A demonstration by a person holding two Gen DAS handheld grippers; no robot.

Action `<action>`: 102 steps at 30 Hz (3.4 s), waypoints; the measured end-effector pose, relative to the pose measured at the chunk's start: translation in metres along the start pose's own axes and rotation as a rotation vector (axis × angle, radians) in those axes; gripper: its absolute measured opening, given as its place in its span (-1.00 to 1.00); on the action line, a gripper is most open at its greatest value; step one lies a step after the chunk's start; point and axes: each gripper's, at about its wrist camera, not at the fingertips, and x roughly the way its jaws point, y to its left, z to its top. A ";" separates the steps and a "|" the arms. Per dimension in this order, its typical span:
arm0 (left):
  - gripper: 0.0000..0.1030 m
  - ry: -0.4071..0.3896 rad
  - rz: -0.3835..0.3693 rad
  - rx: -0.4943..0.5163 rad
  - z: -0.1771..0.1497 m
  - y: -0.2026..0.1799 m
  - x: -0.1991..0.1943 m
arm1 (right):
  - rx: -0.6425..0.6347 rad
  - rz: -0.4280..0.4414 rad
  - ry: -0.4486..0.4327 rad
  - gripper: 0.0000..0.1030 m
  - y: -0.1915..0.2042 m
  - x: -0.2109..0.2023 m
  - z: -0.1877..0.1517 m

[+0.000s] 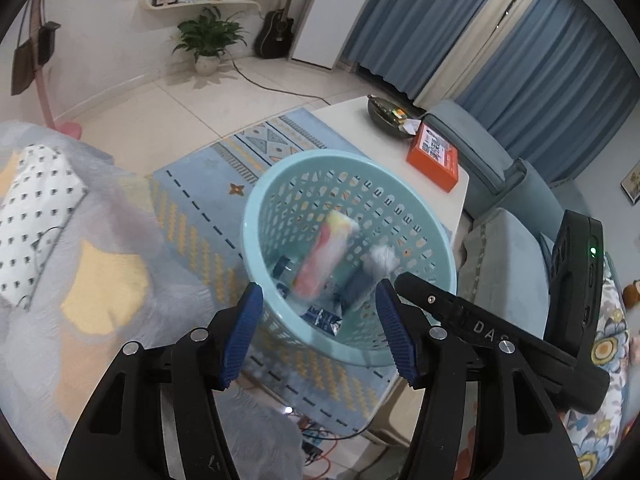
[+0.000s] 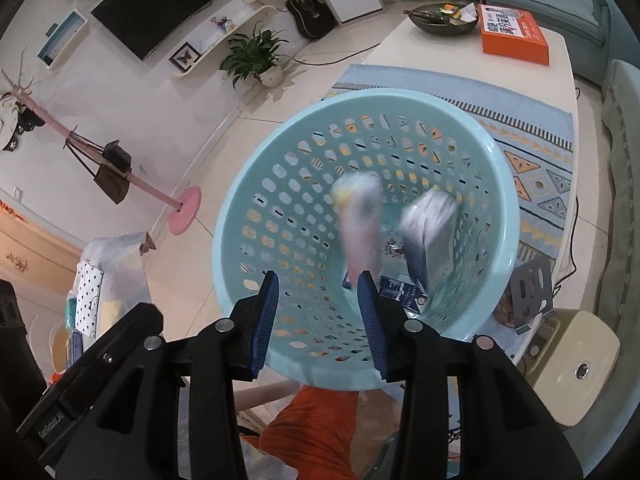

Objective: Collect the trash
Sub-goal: 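Move both grippers back over the table, then grasp the red-white paper cup with the left gripper while the right gripper grasps the orange bag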

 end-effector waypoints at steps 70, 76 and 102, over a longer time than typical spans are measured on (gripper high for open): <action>0.15 -0.432 0.586 -0.706 -0.218 0.337 -0.347 | -1.152 0.581 0.194 0.44 0.554 0.017 -0.280; 0.08 -0.450 0.566 -0.707 -0.224 0.330 -0.351 | -1.165 0.552 0.301 0.51 0.575 0.047 -0.306; 0.05 -0.554 0.502 -0.514 -0.201 0.261 -0.359 | -1.027 0.496 0.177 -0.39 0.484 -0.012 -0.250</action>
